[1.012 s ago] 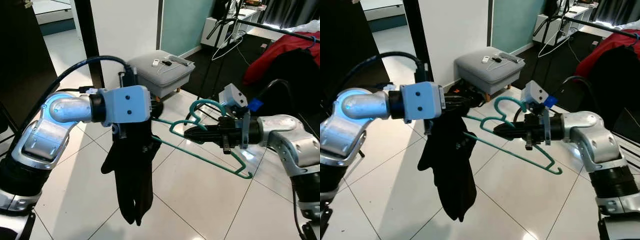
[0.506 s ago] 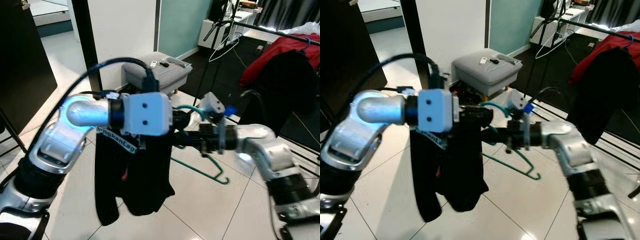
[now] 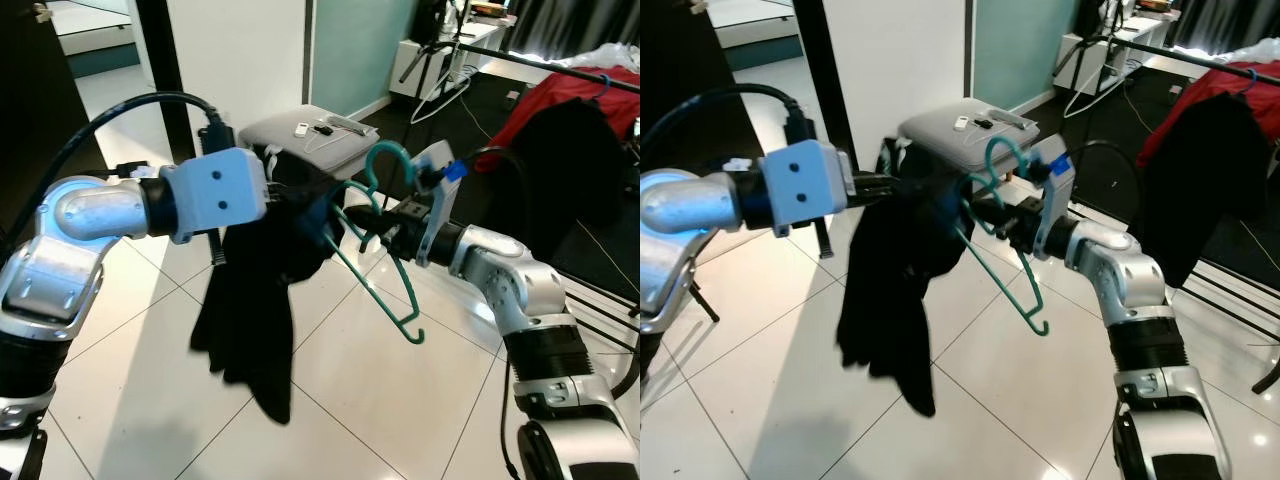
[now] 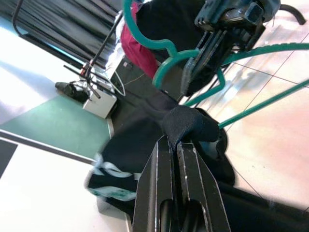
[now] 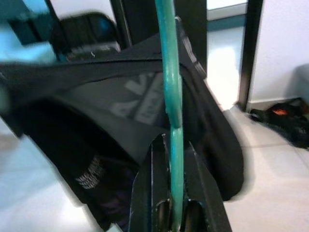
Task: Hang hanger
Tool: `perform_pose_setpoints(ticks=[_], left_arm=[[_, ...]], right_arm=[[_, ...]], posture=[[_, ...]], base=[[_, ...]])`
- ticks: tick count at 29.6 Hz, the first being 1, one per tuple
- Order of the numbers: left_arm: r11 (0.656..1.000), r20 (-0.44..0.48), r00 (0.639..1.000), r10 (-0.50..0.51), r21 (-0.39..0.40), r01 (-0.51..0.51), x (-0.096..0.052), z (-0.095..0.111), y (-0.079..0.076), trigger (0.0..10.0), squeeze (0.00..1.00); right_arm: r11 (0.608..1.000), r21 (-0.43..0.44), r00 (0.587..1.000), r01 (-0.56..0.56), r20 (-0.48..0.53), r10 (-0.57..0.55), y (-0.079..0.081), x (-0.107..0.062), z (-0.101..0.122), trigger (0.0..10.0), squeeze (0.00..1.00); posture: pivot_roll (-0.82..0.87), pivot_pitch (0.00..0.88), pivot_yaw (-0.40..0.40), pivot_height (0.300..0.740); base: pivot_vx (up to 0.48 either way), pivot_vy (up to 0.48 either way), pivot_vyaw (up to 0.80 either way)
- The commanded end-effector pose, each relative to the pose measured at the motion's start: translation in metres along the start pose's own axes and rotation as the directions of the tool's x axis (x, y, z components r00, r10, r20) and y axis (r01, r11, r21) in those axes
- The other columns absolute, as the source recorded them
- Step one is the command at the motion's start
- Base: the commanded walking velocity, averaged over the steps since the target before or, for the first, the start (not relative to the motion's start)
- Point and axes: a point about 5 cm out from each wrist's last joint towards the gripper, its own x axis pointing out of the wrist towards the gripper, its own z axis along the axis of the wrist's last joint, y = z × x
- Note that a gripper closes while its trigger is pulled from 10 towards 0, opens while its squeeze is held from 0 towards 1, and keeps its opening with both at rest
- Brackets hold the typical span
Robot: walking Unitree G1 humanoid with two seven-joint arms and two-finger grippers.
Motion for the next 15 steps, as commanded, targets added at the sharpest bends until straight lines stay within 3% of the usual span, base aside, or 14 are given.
perform_pose_setpoints(ticks=[1, 2, 3, 4, 9, 10, 11, 12, 15], left_arm=[[1.0, -0.029, 1.0, -0.003, -0.003, 0.003, -0.002, -0.003, -0.005, 10.0, 0.0], [1.0, -0.034, 0.999, 0.0, -0.018, -0.001, -0.001, -0.005, -0.009, 10.0, 0.0], [1.0, -0.034, 0.999, 0.0, -0.018, -0.001, -0.001, -0.005, -0.009, 10.0, 0.0], [0.999, -0.025, 1.0, 0.007, -0.047, -0.008, 0.003, -0.005, -0.016, 10.0, 0.0], [0.998, -0.004, 1.0, 0.006, -0.067, -0.007, 0.006, -0.002, -0.021, 10.0, 0.0], [0.997, 0.017, 1.0, -0.002, -0.083, 0.003, 0.01, 0.001, -0.026, 10.0, 0.0], [0.997, 0.017, 1.0, -0.002, -0.083, 0.003, 0.01, 0.001, -0.026, 10.0, 0.0], [0.994, 0.051, 0.999, -0.018, -0.106, 0.023, 0.017, 0.006, -0.034, 10.0, 0.0], [0.99, 0.09, 0.995, -0.035, -0.131, 0.047, 0.024, 0.012, -0.044, 10.0, 0.0]], right_arm=[[0.995, 0.089, 0.993, 0.049, 0.102, -0.058, -0.001, 0.004, 0.016, 10.0, 0.0], [0.976, 0.188, 0.975, 0.114, 0.169, -0.146, -0.004, 0.01, 0.022, 10.0, 0.0], [0.976, 0.188, 0.975, 0.114, 0.169, -0.146, -0.004, 0.01, 0.022, 10.0, 0.0], [0.921, 0.329, 0.926, 0.208, 0.236, -0.294, -0.012, 0.016, 0.028, 10.0, 0.0], [0.896, 0.373, 0.896, 0.243, 0.268, -0.354, -0.016, 0.017, 0.032, 10.0, 0.0], [0.871, 0.42, 0.868, 0.254, 0.299, -0.397, -0.019, 0.016, 0.037, 10.0, 0.0], [0.871, 0.42, 0.868, 0.254, 0.299, -0.397, -0.019, 0.016, 0.037, 10.0, 0.0], [0.838, 0.487, 0.837, 0.246, 0.329, -0.437, -0.023, 0.017, 0.042, 10.0, 0.0], [0.805, 0.55, 0.814, 0.224, 0.349, -0.465, -0.025, 0.018, 0.046, 10.0, 0.0]], posture=[[0.0, 0.036, -0.073, 0.74], [0.0, 0.038, -0.075, 0.74], [0.0, 0.038, -0.075, 0.74], [0.0, 0.04, -0.074, 0.74], [0.0, 0.042, -0.074, 0.74], [0.0, 0.043, -0.073, 0.74], [0.0, 0.043, -0.073, 0.74], [0.01, 0.044, -0.073, 0.74], [0.01, 0.045, -0.074, 0.74]], base=[[0.0, 0.0, 0.0], [0.0, 0.0, 0.0], [0.0, 0.0, 0.0], [0.0, 0.0, 0.0], [0.0, 0.0, 0.0], [0.0, 0.0, 0.0], [0.0, 0.0, 0.0], [0.0, 0.0, 0.0], [0.0, 0.0, 0.0]])
